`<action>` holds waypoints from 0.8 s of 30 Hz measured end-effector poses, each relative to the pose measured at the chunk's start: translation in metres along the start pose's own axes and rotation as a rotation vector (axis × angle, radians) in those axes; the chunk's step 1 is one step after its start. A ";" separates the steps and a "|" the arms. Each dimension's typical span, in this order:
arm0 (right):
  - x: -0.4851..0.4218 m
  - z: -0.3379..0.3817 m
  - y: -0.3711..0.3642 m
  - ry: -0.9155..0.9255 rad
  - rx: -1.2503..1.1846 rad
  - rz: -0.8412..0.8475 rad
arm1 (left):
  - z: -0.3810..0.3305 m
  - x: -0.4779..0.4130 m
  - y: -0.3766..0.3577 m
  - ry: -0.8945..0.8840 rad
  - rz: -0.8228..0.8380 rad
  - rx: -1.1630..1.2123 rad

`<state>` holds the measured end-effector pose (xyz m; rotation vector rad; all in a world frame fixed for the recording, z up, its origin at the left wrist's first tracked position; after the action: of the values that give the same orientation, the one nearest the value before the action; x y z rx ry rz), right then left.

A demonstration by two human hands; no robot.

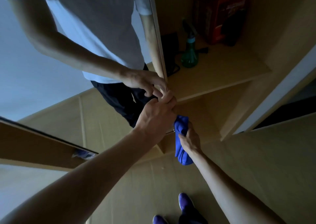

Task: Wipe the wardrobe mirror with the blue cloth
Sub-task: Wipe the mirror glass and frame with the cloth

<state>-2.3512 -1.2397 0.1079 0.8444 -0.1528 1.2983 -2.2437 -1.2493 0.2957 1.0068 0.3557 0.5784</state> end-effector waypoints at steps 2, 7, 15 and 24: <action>0.009 0.007 0.003 0.042 -0.062 -0.030 | 0.002 0.000 -0.002 0.010 -0.026 -0.003; 0.037 0.034 0.025 0.125 -0.172 -0.141 | 0.008 -0.003 -0.007 0.071 -0.060 0.032; 0.027 0.006 0.005 0.045 -0.088 -0.097 | 0.026 -0.004 0.024 0.020 -0.092 0.034; 0.018 0.004 0.000 0.020 -0.021 -0.015 | 0.038 -0.003 0.029 0.048 -0.041 0.014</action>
<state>-2.3445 -1.2282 0.1212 0.8133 -0.1439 1.2890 -2.2341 -1.2654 0.3396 0.9982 0.4227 0.5645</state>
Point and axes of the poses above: each hand's wrist, its own x-axis away from the middle knuckle, its own y-axis out of the back of the hand, z = x × y, the point moved 4 cm from there along -x, towards the middle knuckle, and after that the axes turned 10 degrees about -y, right-handed, at the moved point
